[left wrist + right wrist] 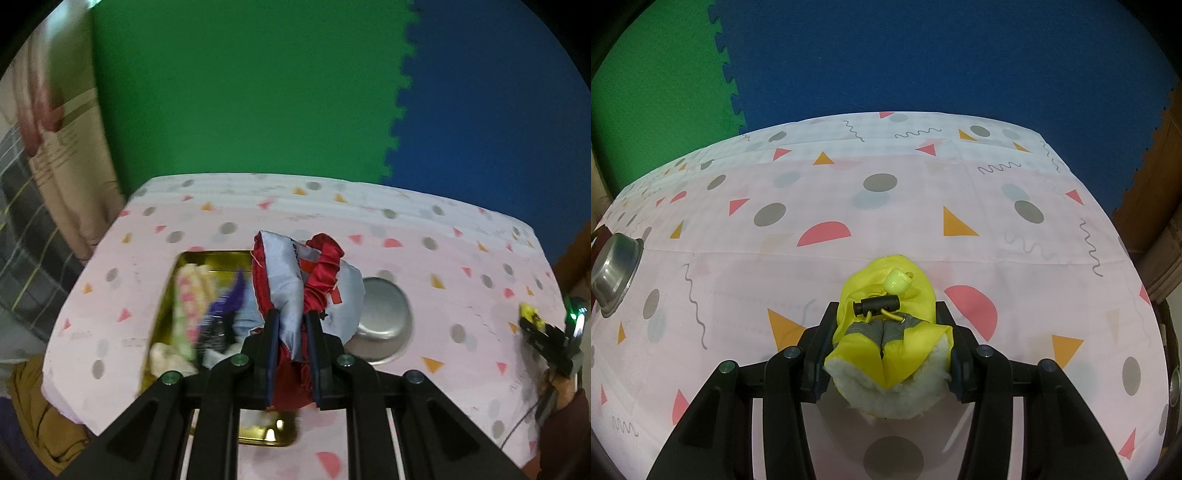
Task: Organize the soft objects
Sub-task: 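Carry the red pouch into the gold tin and open the left gripper while the right holds the shoe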
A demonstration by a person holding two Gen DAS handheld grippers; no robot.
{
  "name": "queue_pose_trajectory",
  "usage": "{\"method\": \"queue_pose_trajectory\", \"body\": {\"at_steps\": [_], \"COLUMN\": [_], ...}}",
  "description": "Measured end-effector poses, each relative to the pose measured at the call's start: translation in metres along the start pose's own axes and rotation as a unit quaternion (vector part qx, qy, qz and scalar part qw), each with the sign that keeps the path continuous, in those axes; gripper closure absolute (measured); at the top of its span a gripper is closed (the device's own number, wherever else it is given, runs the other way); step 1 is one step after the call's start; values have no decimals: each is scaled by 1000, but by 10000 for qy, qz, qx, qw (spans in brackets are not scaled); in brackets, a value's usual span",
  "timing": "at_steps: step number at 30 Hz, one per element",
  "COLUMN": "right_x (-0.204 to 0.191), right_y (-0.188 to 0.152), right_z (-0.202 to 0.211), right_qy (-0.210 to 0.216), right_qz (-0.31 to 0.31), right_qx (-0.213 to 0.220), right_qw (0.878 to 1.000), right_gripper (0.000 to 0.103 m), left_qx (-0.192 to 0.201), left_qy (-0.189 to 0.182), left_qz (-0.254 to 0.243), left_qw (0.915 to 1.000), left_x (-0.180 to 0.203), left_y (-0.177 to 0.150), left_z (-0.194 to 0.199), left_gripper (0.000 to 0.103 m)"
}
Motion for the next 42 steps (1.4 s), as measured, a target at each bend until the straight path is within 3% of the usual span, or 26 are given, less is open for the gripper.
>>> {"method": "queue_pose_trajectory", "body": {"at_steps": [10,17,22,24,25,35,42], "right_x": [0,0,0,0,0,0,0], "right_y": [0,0,0,0,0,0,0], "right_z": [0,0,0,0,0,0,0], "right_qy": [0,-7,-12,-14,-14,-20,-19], "right_qz": [-3,0,5,4,4,10,7], "right_qx": [-1,-3,-4,-4,-4,-7,-7], "right_qw": [10000,10000,10000,10000,10000,10000,10000], "right_gripper": [55,55,55,55,55,55,55], "left_qx": [-150,-503,-569,-568,-588,-420,57], "left_qy": [559,530,463,449,485,540,765], "left_qz": [213,339,546,561,560,451,474], "left_qw": [9981,9968,9958,9958,9955,9966,9959], "left_x": [-57,-79,-91,-93,-94,-98,-102], "left_y": [11,3,-4,-5,-6,-6,-16], "left_z": [-40,-84,-99,-99,-98,-68,-25], "left_gripper": [89,88,82,69,68,67,67]}}
Point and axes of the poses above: each gripper's, at about its wrist camera, not at the fingertips, and z roughly against the way its jaws point, x to its right, y to its top, the point moved 6 cm from there along -z, roughly the way its jaws point, and after that the axes turned 1 degree about x, right-handed, at the moved point
